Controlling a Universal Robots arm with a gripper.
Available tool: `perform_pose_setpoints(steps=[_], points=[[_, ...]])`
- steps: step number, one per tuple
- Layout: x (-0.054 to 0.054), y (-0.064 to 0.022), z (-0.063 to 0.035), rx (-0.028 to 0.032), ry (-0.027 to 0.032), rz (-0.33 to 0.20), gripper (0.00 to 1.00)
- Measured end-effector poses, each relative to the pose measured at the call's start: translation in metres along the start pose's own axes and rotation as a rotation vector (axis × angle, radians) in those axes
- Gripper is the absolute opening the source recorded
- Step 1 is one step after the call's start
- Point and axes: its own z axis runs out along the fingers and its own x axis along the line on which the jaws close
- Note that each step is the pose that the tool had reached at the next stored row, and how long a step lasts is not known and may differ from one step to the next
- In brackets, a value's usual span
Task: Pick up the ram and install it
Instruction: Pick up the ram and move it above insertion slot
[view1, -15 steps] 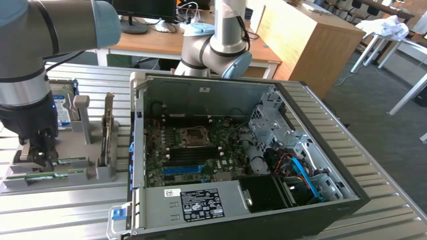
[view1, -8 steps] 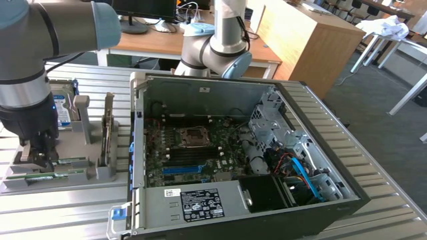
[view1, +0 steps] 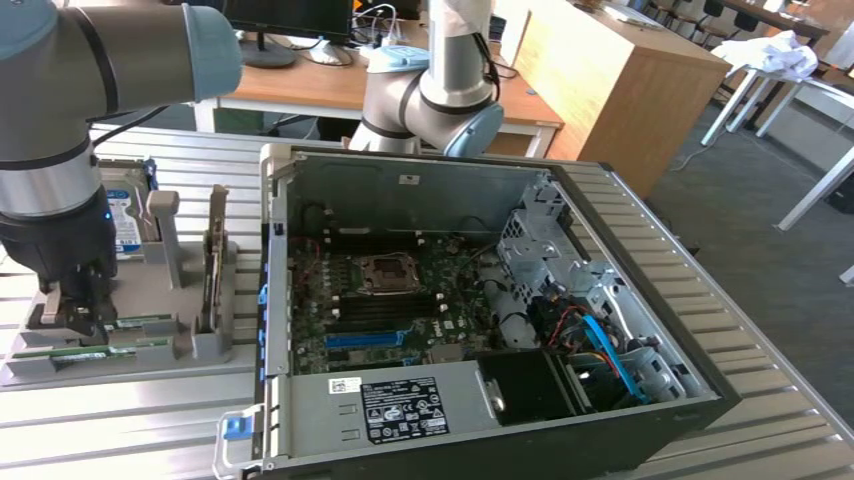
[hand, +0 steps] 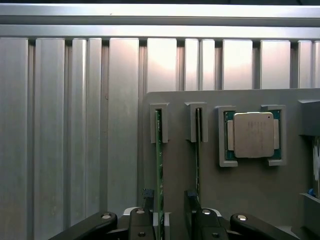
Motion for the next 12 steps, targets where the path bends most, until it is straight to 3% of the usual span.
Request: perform_pose_setpoints(steps=[12], points=[[0.0056, 0.0000, 0.0001, 0.0000, 0.0000, 0.000, 0.37]])
